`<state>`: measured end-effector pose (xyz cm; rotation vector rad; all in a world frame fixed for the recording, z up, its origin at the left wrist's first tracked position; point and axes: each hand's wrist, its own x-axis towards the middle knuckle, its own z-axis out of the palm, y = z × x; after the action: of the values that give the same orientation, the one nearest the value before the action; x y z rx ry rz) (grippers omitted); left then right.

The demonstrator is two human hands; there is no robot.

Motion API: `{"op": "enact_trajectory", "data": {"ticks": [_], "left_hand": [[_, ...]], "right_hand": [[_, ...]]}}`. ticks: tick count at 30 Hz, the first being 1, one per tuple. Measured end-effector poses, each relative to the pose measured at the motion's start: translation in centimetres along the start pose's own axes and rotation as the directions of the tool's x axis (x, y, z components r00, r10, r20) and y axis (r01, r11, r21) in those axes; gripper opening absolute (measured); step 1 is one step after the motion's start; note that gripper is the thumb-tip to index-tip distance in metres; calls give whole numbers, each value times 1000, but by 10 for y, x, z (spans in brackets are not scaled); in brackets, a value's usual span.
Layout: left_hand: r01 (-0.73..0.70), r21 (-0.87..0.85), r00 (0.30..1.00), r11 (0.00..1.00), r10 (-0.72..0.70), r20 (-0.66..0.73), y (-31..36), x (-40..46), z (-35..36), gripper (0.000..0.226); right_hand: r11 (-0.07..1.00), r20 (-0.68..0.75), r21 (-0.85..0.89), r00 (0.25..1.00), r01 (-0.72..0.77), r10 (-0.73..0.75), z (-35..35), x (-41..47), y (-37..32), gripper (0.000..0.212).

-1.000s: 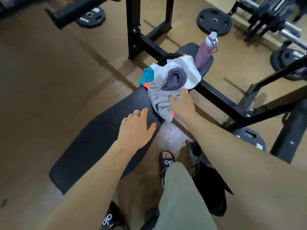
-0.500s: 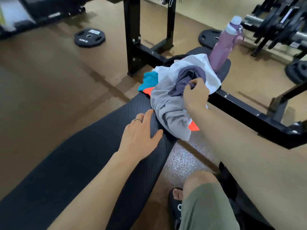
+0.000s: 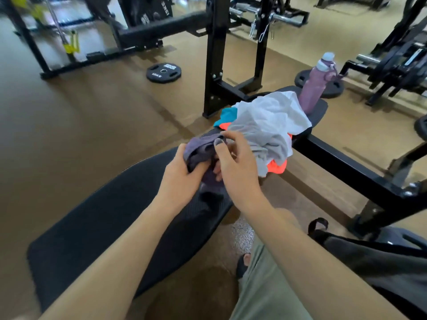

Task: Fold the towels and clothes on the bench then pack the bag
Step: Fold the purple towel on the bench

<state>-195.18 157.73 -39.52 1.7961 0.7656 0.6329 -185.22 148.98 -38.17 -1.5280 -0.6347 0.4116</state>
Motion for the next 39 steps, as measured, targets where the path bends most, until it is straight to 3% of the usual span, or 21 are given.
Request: {"op": "enact_trajectory", "data": {"ticks": [3,8,11,14,19,27,33,37,39], "left_hand": [[62,26,996,998,-60,-63,1,-27,-20,22],[313,-102,949,944,-316,-14,-3,-57,-44,28],[400,-188,916,897,-398,48,-1,-70,-50,27],[438,-161,899,885,-432,73,-1,-83,-50,31],[369,193,928,909,-371,-26,0,-96,-49,27],[334,95,937,938,-320,-139,2,-106,-61,24],[466,82,881,881,-454,-130,-17,-105,-95,38],[435,461,900,774,-387,-200,-24,-90,-109,44],[355,479,935,803,-319,-158,-24,-84,-111,36]], "right_hand": [[993,31,-85,996,-79,81,3,-20,2,24],[942,232,-334,968,-15,97,5,-44,15,24],[965,274,-241,947,-100,167,-4,-61,20,15],[976,302,-205,943,-79,140,-14,-75,25,28],[978,278,-177,948,-111,158,-28,-82,25,32],[984,323,-164,938,-76,126,-19,-78,13,30],[972,366,-234,927,7,81,13,-66,12,16],[962,372,-266,927,66,40,29,-55,4,15],[949,371,-291,929,117,-1,36,-50,-2,17]]}}
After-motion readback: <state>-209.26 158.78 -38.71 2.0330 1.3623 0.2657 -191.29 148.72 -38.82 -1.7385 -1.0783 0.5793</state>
